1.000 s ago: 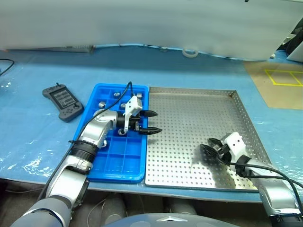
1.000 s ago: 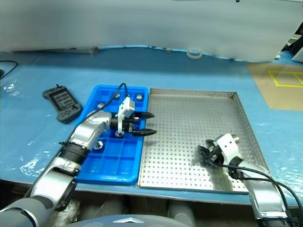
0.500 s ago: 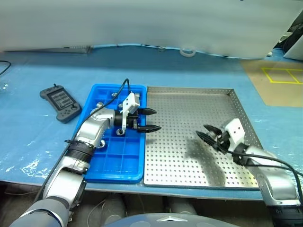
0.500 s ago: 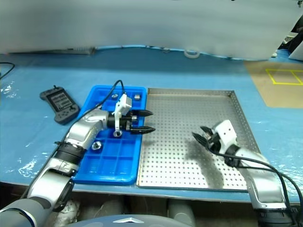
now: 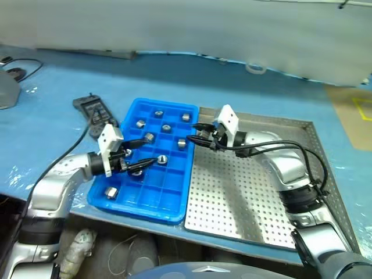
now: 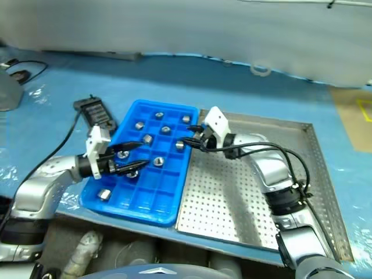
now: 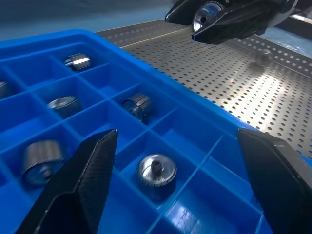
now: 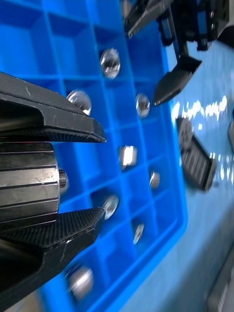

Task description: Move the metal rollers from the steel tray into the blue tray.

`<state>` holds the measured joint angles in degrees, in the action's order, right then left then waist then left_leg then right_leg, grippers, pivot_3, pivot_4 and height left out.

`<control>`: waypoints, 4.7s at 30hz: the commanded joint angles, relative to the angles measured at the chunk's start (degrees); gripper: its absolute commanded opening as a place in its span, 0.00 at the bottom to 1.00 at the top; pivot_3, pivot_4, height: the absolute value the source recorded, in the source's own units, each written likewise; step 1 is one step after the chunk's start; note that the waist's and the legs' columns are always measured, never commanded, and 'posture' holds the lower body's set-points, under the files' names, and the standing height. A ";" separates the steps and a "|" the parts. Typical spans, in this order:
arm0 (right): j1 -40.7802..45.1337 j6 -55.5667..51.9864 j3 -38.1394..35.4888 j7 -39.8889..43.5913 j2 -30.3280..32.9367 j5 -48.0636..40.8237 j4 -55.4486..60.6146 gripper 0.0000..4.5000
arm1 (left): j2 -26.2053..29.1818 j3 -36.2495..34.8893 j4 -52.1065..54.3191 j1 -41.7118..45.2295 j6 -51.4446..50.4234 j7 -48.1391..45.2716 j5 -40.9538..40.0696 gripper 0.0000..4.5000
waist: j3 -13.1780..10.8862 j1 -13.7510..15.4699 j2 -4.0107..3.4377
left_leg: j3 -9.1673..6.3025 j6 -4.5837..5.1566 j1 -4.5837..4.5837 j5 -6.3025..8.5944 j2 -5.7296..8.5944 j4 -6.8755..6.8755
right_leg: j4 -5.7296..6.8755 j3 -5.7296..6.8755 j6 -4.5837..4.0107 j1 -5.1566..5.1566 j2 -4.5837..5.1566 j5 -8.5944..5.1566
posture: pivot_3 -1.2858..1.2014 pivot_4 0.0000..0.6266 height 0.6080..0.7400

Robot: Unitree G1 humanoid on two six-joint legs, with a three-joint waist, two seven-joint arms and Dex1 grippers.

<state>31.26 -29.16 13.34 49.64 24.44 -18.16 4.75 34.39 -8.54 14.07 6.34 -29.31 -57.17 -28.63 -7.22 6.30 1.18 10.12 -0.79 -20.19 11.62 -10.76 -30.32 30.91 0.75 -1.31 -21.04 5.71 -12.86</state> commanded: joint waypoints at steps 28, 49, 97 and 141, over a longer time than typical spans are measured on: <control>-14.34 -14.08 -2.01 4.03 -3.53 -12.98 4.26 0.38 | 4.68 -5.36 13.92 -10.74 -4.86 9.32 -8.23 0.91 | -0.33 7.65 0.18 | -0.69 -1.09 0.59 -0.59 -0.60 0.39 | 0.41 0.07 0.27 0.07 -0.60 -0.13 | 0.67 0.24 1.00; -9.07 -14.74 -14.43 -6.48 0.49 -16.46 13.11 0.65 | 2.48 5.81 -3.08 8.87 -0.65 1.38 -4.13 0.91 | -0.19 3.66 0.41 | -0.35 -1.31 0.66 -0.73 -0.50 0.32 | 0.79 0.01 0.51 0.03 -0.60 -0.08 | 0.56 0.24 1.00; -35.84 10.16 -36.87 -27.36 -1.10 -2.47 -3.75 0.65 | -17.44 17.51 -38.32 33.62 15.84 -15.81 9.29 0.91 | 0.31 -9.36 -0.04 | 0.18 0.58 0.21 0.33 0.00 -0.75 | -0.01 -0.75 0.15 0.19 -0.06 0.10 | 0.39 0.24 1.00; -1.20 -6.87 7.43 14.56 -2.15 -9.84 -0.52 0.26 | 0.60 -12.14 23.20 -27.44 -4.58 8.04 -7.80 0.91 | -0.35 7.27 0.13 | -0.36 -0.11 0.21 0.11 -0.11 0.05 | 0.00 -0.08 0.09 0.03 0.01 -0.15 | 0.73 0.24 1.00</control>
<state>29.58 -36.29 21.25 63.66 22.24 -27.83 2.57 35.20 -18.69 33.84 -20.60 -34.06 -50.06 -34.73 -7.56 13.58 1.30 9.73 -0.96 -19.90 11.69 -10.91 -30.21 30.91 0.62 -1.20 -21.00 5.68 -13.02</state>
